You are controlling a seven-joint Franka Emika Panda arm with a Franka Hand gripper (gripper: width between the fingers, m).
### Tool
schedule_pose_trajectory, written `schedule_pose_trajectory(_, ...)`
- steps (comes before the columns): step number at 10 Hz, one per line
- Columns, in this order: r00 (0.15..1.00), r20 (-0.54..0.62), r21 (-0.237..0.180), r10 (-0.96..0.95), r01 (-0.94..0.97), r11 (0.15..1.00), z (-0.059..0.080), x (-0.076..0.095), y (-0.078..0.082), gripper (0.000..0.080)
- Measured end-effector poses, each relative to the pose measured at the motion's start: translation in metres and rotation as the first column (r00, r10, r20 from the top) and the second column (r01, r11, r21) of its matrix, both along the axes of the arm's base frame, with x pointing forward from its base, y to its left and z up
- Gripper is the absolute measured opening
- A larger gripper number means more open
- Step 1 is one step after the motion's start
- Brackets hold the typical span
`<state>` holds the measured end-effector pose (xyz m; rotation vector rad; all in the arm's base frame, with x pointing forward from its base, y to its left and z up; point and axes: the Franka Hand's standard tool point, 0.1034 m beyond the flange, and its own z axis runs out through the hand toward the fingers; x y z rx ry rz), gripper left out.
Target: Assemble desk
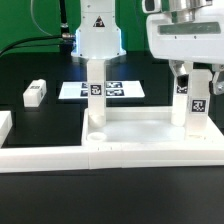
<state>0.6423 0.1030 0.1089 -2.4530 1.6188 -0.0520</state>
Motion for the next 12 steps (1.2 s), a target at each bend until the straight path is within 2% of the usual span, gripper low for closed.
schedule_pose_trajectory(2, 0.991, 0.017, -0.025, 0.131, -0.130, 0.991, -0.0001, 0.0001, -0.0014, 0.0649)
schedule_pose_trajectory(3, 0.930, 0.052, -0.071, 0.363, -0.359, 0.930, 0.0011, 0.0013, -0.0037, 0.0649)
schedule_pose_trajectory(5, 0.917, 0.056, -0.077, 0.395, -0.391, 0.917, 0.0006, 0.0011, -0.0045, 0.0649)
schedule_pose_trajectory(6, 0.917, 0.056, -0.077, 0.395, -0.391, 0.917, 0.0006, 0.0011, -0.0045, 0.0603)
schedule_pose_trajectory(7, 0.917, 0.056, -0.077, 0.395, -0.391, 0.917, 0.0006, 0.0011, -0.0045, 0.0603)
schedule_pose_trajectory(8, 0.917, 0.056, -0.077, 0.395, -0.391, 0.917, 0.0006, 0.0011, -0.0045, 0.0424)
schedule_pose_trajectory(9, 0.917, 0.056, -0.077, 0.395, -0.391, 0.917, 0.0006, 0.0011, -0.0045, 0.0424)
schedule_pose_trajectory(10, 0.917, 0.056, -0.077, 0.395, -0.391, 0.917, 0.0006, 0.0011, -0.0045, 0.0292)
schedule_pose_trajectory(12, 0.917, 0.056, -0.077, 0.395, -0.391, 0.917, 0.0006, 0.0011, -0.0045, 0.0292)
